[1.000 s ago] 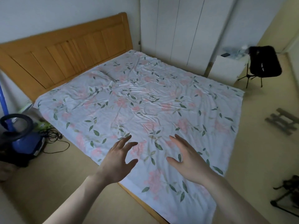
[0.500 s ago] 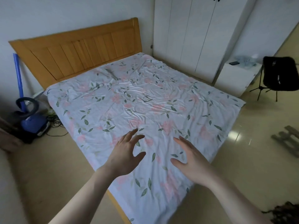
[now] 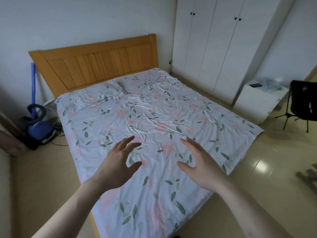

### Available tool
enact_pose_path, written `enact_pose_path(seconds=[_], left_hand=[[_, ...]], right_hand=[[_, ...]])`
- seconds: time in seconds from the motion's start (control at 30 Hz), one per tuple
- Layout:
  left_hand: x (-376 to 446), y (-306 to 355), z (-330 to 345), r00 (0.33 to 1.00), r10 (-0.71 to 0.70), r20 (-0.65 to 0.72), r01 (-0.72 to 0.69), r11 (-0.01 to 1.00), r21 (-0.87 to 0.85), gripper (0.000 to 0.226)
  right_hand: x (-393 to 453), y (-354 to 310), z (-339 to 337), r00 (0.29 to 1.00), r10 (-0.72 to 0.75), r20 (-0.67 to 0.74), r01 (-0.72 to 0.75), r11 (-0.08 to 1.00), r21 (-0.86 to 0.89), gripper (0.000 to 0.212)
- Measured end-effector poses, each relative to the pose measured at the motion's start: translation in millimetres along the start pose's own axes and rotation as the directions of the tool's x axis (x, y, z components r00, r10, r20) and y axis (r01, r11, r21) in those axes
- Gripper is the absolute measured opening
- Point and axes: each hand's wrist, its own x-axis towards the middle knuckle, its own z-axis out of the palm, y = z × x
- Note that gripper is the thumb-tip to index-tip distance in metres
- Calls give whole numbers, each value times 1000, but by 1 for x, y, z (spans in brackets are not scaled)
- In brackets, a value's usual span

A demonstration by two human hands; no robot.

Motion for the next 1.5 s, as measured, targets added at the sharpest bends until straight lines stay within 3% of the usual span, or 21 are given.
enact_pose_path(seconds=[0.27, 0.57, 0.7, 1.17, 1.5], left_hand=[[153, 58, 48, 999, -4, -47, 4, 1000, 11, 62], [351, 207, 121, 982, 191, 8, -189, 977, -94, 61], [415, 258, 156, 972, 231, 37, -228, 971, -65, 61], [602, 445, 266, 994, 113, -3, -113, 994, -13, 60], [724, 491, 315, 997, -36, -62, 38, 999, 31, 60]], right_hand=[[77, 84, -116, 999, -16, -36, 14, 999, -44, 73], [119, 208, -260, 985, 72, -156, -83, 994, -68, 73], [143, 267, -311, 982, 89, -167, -102, 992, -71, 73], [217, 505, -541, 987, 30, -155, -45, 994, -96, 75], [312, 608, -647, 994, -92, -63, 87, 993, -80, 75]])
